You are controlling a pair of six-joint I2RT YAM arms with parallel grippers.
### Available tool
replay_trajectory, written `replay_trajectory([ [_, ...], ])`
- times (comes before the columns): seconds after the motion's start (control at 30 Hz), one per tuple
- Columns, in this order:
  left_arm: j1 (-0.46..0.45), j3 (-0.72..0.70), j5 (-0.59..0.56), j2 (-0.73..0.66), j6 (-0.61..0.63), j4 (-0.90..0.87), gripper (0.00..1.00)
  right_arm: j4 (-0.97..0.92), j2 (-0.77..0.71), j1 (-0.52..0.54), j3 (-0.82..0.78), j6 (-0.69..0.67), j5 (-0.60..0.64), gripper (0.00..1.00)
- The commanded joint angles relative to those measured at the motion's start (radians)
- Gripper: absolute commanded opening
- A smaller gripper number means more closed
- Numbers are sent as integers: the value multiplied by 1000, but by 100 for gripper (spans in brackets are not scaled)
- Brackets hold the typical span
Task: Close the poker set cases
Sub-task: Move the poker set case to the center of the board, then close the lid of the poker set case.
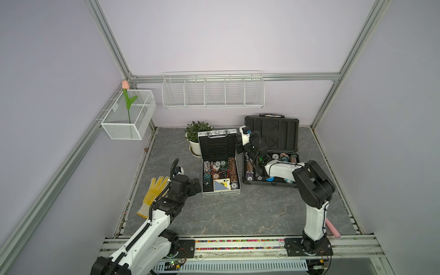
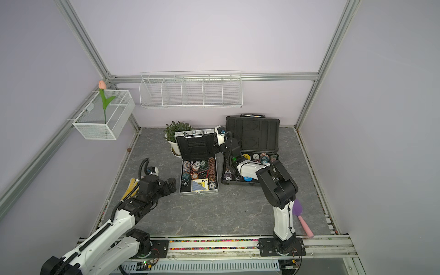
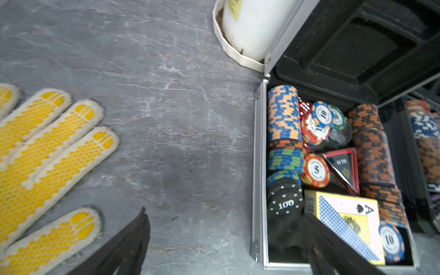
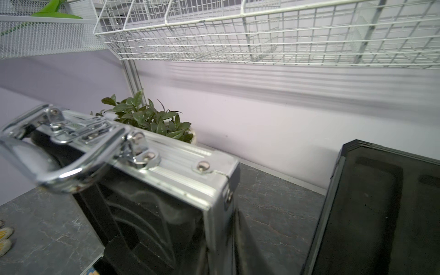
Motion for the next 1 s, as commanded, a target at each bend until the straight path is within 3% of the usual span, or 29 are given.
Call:
replay_trajectory([
  [0.0,-46,36,-28,29,28,48,100,30,-42,-52,10,14,40,21],
  [0.57,-211,21,70,97,94,81,100,-8,-38,-62,3,-14,-81,24],
  [0.97,-260,52,65,177,-12,-38,100,-54,-53,-60,-17,-19,-147,28],
])
